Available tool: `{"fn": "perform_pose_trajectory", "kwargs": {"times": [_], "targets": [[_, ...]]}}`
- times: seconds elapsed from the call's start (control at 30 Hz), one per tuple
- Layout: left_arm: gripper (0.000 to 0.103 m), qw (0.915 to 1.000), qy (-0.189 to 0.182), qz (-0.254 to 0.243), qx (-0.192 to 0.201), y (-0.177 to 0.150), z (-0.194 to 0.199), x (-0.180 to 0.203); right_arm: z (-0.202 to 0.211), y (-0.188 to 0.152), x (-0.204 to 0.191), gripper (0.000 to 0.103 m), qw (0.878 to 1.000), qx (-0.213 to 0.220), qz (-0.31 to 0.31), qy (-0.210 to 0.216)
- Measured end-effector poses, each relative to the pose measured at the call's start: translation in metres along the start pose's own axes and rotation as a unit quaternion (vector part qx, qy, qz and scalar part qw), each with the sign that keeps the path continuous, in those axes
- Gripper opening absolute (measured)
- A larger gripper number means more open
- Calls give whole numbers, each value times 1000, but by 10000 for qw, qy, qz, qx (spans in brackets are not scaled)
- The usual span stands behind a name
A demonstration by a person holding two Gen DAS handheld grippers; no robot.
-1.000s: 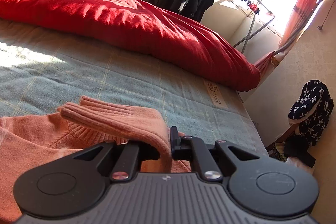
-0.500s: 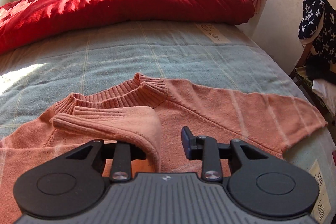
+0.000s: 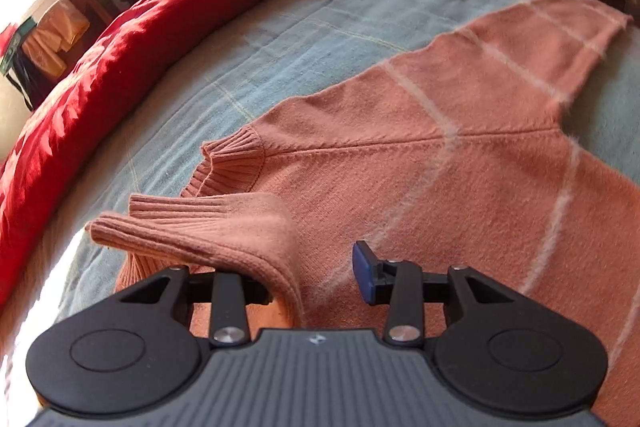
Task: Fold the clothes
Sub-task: 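Lower the sleeve onto the sweater body and open the left tool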
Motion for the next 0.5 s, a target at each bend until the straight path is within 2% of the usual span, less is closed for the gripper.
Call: {"fn": "perform_pose_trajectory", "kwargs": {"times": [0.1, 0.2, 0.37, 0.5], "targets": [[40, 9989, 92, -459, -86, -1, 0, 4, -1, 0, 0, 103, 10000, 0, 4, -30], [40, 9986, 47, -508, -152, 0, 3, 4, 0, 0, -1, 103, 10000, -1, 13, -64], [47, 9977, -114, -643, -158, 5, 11, 3, 0, 1, -2, 103, 10000, -1, -9, -91], [52, 9980, -218, -591, 18, 15, 23, 2, 1, 1, -2, 103, 9999, -9, -7, -124]]}}
Point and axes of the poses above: each gripper's, at about its wrist camera, not at the fingertips, and z roughly against the way its jaws point, x to its right, y to its top, the point moved 10 cm from there along -z, roughly the way its jaws point, and after that the axes turned 10 degrees about x, right-handed, at the moved point
